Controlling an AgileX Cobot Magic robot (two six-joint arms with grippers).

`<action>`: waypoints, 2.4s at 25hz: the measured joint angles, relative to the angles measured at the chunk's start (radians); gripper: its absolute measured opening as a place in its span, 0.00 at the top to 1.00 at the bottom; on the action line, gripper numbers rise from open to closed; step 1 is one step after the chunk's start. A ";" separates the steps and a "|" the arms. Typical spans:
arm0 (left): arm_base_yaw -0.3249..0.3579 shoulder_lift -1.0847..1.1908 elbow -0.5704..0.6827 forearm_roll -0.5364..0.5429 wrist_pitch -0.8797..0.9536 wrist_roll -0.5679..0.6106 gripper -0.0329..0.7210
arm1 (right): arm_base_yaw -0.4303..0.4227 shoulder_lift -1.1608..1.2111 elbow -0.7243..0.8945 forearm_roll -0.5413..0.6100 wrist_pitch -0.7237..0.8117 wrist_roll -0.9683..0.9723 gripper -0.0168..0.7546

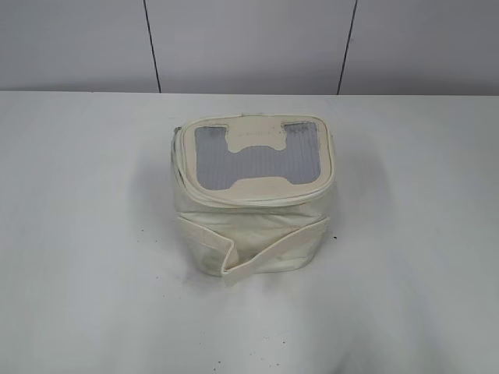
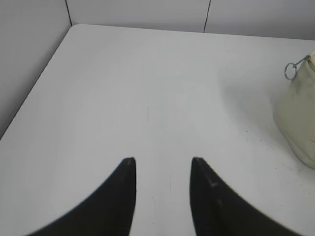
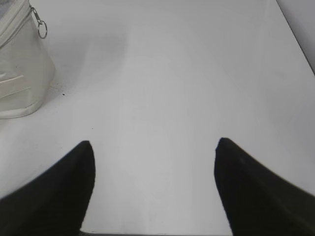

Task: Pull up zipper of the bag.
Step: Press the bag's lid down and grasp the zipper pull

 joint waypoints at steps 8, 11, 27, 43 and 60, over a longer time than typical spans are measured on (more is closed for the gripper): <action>0.000 0.000 0.000 0.000 0.000 0.000 0.57 | 0.000 0.000 0.000 0.001 0.000 0.000 0.22; 0.000 0.000 0.000 0.000 0.000 0.000 0.57 | 0.000 0.000 0.000 0.001 0.000 0.000 0.22; 0.000 0.000 0.000 0.000 0.000 0.000 0.57 | 0.000 0.000 0.000 0.002 0.000 0.000 0.22; -0.006 0.258 -0.049 -0.214 -0.397 0.039 0.57 | 0.000 0.034 -0.010 -0.006 -0.016 0.000 0.22; -0.140 1.009 -0.305 -0.596 -0.262 0.505 0.57 | 0.000 0.992 -0.355 0.546 -0.372 -0.426 0.22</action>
